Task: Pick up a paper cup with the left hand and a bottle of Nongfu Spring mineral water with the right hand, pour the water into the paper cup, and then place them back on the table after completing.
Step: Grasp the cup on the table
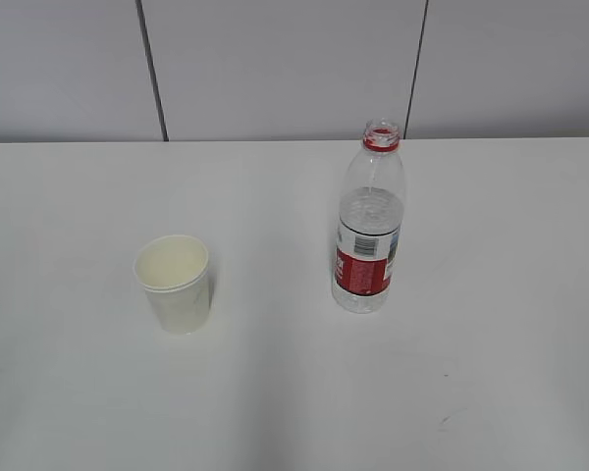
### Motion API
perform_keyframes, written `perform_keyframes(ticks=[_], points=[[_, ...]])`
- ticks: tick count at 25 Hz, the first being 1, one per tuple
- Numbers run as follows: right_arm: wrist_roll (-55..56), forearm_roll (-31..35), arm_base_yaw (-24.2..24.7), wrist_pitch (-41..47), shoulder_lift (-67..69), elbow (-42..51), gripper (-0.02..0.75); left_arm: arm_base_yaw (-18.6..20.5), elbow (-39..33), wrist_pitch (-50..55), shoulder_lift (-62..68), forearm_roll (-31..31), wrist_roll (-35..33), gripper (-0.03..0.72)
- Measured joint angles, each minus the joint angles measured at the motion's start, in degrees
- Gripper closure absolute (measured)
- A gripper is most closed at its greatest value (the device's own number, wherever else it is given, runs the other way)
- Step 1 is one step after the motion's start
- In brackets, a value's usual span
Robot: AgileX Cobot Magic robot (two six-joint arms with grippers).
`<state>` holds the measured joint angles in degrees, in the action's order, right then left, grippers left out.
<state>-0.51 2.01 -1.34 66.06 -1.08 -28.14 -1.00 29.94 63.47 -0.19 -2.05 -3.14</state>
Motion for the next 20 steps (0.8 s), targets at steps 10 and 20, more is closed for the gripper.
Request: perform_keyframes(ticks=[10,20], points=[[0.00,0.10,0.00,-12.20,0.00,-0.73,0.170,0.00,1.43,-12.63,0.00,-1.45,0.00,0.241],[0.00,0.10,0.00,-27.63,4.73,3.18,0.170,0.00,-4.69,-29.63,0.12,-1.53,0.00,0.241]])
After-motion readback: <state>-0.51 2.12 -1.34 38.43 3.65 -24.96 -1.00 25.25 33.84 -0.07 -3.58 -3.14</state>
